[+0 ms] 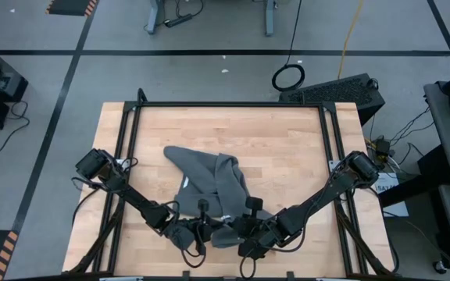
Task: Roll towel into tight, uniform cylinder
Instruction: Roll the gray towel
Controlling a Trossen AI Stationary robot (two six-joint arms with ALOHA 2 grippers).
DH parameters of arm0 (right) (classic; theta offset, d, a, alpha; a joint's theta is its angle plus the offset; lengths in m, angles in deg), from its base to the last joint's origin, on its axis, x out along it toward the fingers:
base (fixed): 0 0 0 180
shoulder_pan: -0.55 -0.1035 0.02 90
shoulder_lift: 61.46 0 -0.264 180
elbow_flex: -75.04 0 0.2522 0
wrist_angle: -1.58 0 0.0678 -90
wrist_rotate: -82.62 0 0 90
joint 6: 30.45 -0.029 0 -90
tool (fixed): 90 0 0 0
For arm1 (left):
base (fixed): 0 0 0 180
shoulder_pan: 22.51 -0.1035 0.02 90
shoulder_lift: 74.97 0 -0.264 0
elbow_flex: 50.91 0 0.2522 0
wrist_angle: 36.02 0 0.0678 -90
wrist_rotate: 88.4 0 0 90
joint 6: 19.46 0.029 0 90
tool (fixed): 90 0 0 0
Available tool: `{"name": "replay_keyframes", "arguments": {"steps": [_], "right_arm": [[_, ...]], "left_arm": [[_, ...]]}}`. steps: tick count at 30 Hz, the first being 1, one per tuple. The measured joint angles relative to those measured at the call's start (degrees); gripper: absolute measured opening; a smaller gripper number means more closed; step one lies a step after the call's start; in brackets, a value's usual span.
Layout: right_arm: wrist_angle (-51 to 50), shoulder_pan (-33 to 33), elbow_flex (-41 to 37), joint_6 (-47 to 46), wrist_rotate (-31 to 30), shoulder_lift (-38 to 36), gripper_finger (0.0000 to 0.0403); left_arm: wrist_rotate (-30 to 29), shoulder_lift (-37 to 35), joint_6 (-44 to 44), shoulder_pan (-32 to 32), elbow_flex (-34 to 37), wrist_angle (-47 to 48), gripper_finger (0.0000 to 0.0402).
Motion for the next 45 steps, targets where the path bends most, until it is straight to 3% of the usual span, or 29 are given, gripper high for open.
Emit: {"name": "replay_keyframes", "arguments": {"steps": [11, 18, 32, 41, 45], "right_arm": [[-0.1, 0.0, 0.0, -0.1, 0.1, 0.0, 0.0000], [-0.1, 0.0, 0.0, -0.1, 0.2, 0.0, 0.0000], [0.0, 0.0, 0.0, -0.1, 0.2, 0.0, 0.0000], [1.1, 1.1, 0.0, 0.2, 0.4, 0.0, 0.0000], [1.2, 1.7, 0.0, 0.4, 2.1, 0.0, 0.0000]], "left_arm": [[-3.8, 0.0, -2.6, 0.0, 0.0, 0.9, 0.0130], [-3.8, 0.0, -2.6, 0.0, 0.0, 1.0, 0.0167], [-3.3, 0.0, -6.6, 0.7, 0.0, 8.5, 0.0166], [-3.3, 0.0, -5.6, 0.1, 0.0, 8.3, 0.0087], [-4.6, 0.0, -5.5, 0.2, 0.0, 9.7, 0.0070]]}}
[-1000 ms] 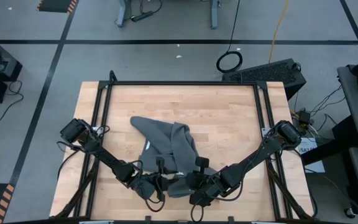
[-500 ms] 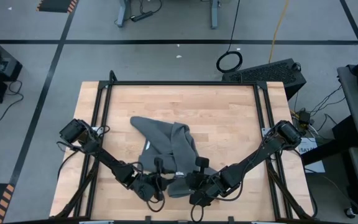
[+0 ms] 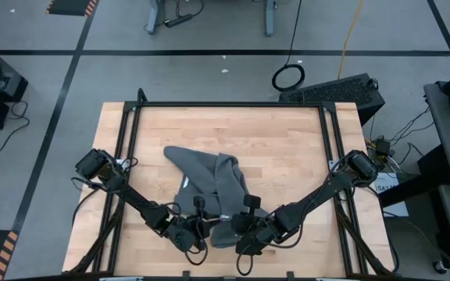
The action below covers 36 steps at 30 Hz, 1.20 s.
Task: Roll towel into tight, uniform cylinder
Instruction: Roll the gray towel
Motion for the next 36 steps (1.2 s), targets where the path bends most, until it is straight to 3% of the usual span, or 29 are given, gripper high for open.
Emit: {"name": "replay_keyframes", "arguments": {"steps": [10, 15, 21, 28, 36], "right_arm": [[0.1, 0.9, 0.0, 0.6, 1.1, 0.0, 0.0000], [0.1, 1.0, 0.0, 0.6, 1.3, 0.0, 0.0000], [0.1, 0.9, 0.0, 0.6, 1.3, 0.0, 0.0000], [0.1, 0.9, 0.0, 0.6, 1.3, 0.0, 0.0000], [0.0, 0.9, 0.0, 0.6, 1.2, 0.0, 0.0000]], "left_arm": [[-6.4, 0.0, 4.9, 2.7, 0.0, 4.1, 0.0069], [-5.6, 0.0, 2.0, 1.0, 0.0, 6.1, 0.0075], [-4.0, 0.0, 3.1, -0.6, 0.0, 5.4, 0.0113], [-3.3, 0.0, 7.6, -0.2, 0.0, -3.1, 0.0128], [-4.0, -1.3, 6.3, 1.8, 0.0, 2.7, 0.0128]]}}
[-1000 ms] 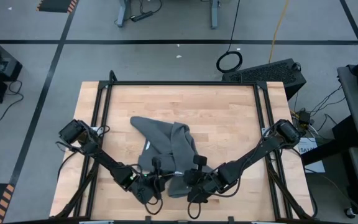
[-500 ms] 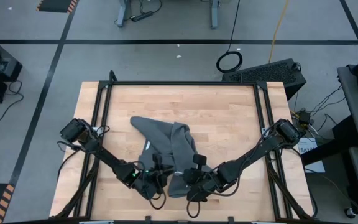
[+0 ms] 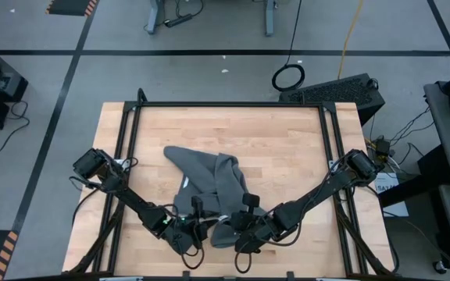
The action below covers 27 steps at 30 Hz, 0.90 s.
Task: Roll towel into tight, uniform cylinder
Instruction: Roll the gray towel
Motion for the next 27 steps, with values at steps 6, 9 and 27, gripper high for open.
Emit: {"name": "replay_keyframes", "arguments": {"steps": [6, 9, 27], "right_arm": [[0.0, 0.0, 0.0, 0.2, 0.0, 0.0, 0.0000], [0.0, 0.0, 0.0, 0.2, 0.0, 0.0, 0.0000], [0.5, 0.0, 0.0, -0.2, 1.3, 0.0, 0.0000]], "left_arm": [[0.9, -0.4, -2.1, 0.4, 0.4, 2.1, 0.0128], [3.3, -0.2, -2.1, -0.7, 0.3, 0.6, 0.0128], [6.9, -0.1, 0.4, -2.4, 0.3, -4.7, 0.0128]]}}
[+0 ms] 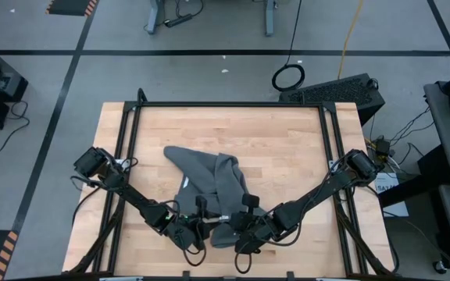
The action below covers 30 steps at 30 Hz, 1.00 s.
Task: Roll towel into tight, uniform cylinder
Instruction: Roll the gray towel
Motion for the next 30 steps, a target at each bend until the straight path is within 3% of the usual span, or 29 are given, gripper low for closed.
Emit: {"name": "replay_keyframes", "arguments": {"steps": [10, 15, 21, 30], "right_arm": [[0.6, 0.6, 0.0, 0.2, 0.4, 1.0, 0.0000], [0.5, 0.6, 0.0, 0.2, 0.8, 1.0, 0.0000], [0.4, 0.6, 0.0, 0.2, 1.6, 1.0, 0.0000], [0.4, 0.7, 0.0, 0.4, 1.6, 1.0, 0.0000]], "left_arm": [[0.0, 0.0, 3.2, 0.0, 0.0, -0.7, 0.0128], [-0.6, -0.5, 3.8, 2.3, 0.0, 3.9, 0.0128], [-4.5, -1.3, -1.3, 4.1, 0.0, 10.4, 0.0128], [2.7, 1.4, -1.4, 0.7, 0.0, 5.5, 0.0108]]}}
